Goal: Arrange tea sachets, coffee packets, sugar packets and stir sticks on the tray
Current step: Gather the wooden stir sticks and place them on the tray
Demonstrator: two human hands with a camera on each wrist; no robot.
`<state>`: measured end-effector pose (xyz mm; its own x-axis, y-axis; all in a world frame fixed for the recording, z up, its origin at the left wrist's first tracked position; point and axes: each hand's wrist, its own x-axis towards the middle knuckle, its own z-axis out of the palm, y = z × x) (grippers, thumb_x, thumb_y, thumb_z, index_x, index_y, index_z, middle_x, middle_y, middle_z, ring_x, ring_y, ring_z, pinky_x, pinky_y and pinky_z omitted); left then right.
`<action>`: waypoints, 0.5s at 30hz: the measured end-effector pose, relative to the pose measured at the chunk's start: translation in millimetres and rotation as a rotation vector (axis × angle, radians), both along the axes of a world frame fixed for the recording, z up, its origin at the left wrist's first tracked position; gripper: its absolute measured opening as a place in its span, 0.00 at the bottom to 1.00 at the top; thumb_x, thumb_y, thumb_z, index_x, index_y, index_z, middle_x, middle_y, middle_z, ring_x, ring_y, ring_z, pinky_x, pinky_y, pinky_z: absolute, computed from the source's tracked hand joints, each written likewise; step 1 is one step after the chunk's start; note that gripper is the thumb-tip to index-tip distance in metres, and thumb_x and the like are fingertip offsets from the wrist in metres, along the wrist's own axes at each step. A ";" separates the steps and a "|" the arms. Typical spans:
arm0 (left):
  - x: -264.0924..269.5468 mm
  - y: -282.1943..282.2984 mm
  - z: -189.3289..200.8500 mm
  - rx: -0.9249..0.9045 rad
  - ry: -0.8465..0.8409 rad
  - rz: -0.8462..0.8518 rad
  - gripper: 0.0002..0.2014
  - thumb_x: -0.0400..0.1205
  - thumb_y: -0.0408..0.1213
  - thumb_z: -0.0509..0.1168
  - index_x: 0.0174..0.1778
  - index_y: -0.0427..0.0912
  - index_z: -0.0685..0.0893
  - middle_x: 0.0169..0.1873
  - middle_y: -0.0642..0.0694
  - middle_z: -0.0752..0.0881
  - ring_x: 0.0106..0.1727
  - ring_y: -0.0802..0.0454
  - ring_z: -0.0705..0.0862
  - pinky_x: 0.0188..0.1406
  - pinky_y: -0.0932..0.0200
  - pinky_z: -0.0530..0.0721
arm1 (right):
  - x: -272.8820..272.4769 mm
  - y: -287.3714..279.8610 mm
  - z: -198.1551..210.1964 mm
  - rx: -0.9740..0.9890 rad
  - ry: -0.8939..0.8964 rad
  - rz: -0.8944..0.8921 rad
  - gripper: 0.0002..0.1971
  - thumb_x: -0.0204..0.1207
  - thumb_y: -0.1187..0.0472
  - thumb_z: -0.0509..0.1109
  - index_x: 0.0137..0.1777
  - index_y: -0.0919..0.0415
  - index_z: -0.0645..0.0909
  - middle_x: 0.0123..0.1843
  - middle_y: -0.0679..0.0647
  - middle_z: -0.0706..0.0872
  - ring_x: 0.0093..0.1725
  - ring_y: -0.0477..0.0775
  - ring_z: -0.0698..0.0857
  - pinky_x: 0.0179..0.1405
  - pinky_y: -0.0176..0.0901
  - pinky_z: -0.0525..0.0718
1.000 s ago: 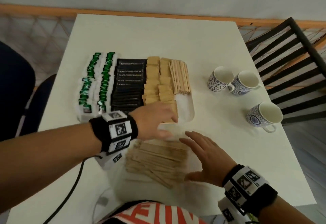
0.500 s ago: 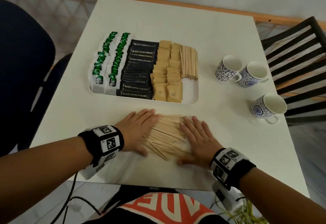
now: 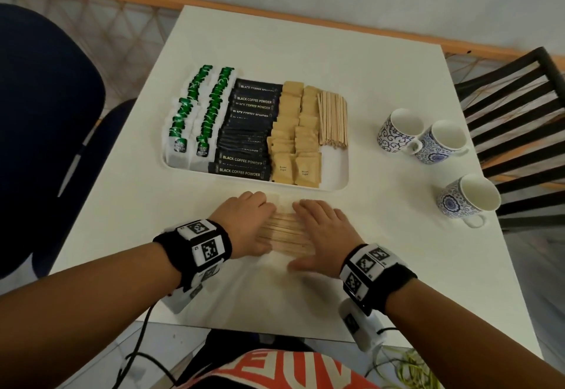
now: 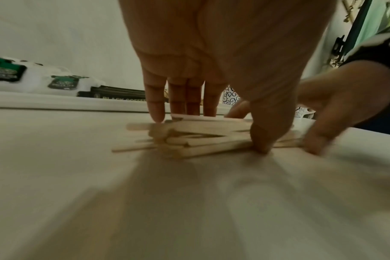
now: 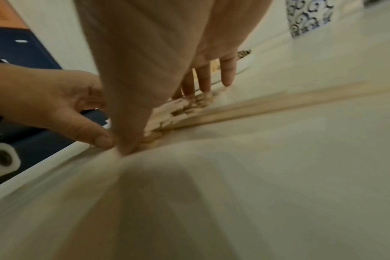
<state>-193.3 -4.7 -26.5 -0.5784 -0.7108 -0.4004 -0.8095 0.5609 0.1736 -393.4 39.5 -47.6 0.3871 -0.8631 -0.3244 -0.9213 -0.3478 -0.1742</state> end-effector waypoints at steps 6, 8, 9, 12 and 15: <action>-5.2 -1.1 5.5 0.070 -0.044 0.035 0.21 0.77 0.49 0.65 0.64 0.45 0.73 0.60 0.46 0.74 0.60 0.47 0.74 0.46 0.55 0.73 | 15.7 -22.0 16.0 0.051 0.023 0.011 0.27 0.76 0.50 0.65 0.75 0.52 0.66 0.67 0.53 0.72 0.66 0.57 0.73 0.58 0.50 0.79; -10.6 -2.4 6.7 0.075 -0.063 0.047 0.20 0.79 0.48 0.64 0.62 0.43 0.73 0.60 0.44 0.75 0.60 0.45 0.75 0.46 0.54 0.73 | 20.4 -27.5 17.9 0.071 0.040 0.025 0.23 0.75 0.54 0.64 0.71 0.53 0.70 0.63 0.53 0.75 0.62 0.57 0.75 0.53 0.47 0.78; -13.3 -3.6 6.9 0.077 -0.069 0.056 0.20 0.79 0.49 0.64 0.62 0.42 0.73 0.60 0.43 0.75 0.61 0.44 0.75 0.47 0.53 0.74 | 22.7 -30.0 18.5 0.076 0.051 0.028 0.22 0.75 0.55 0.65 0.69 0.53 0.71 0.62 0.53 0.76 0.60 0.57 0.76 0.49 0.46 0.77; -19.8 -8.4 5.5 0.080 -0.100 0.082 0.21 0.80 0.49 0.64 0.64 0.40 0.72 0.62 0.41 0.76 0.63 0.42 0.74 0.54 0.50 0.77 | 28.3 -36.9 19.6 0.081 0.092 0.020 0.19 0.73 0.55 0.67 0.64 0.56 0.72 0.58 0.54 0.77 0.57 0.58 0.78 0.43 0.45 0.73; -24.5 -12.9 2.5 0.048 -0.120 0.118 0.21 0.81 0.46 0.65 0.66 0.40 0.71 0.64 0.42 0.74 0.66 0.43 0.72 0.57 0.49 0.78 | 32.8 -42.8 19.4 0.106 0.120 0.001 0.20 0.71 0.54 0.69 0.62 0.57 0.71 0.57 0.55 0.77 0.56 0.58 0.78 0.42 0.45 0.72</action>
<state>-217.8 -17.6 -23.9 -0.4379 -0.7496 -0.4964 -0.8858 0.4539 0.0960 -360.6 -3.3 -28.3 0.3407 -0.8214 -0.4575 -0.9374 -0.3342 -0.0981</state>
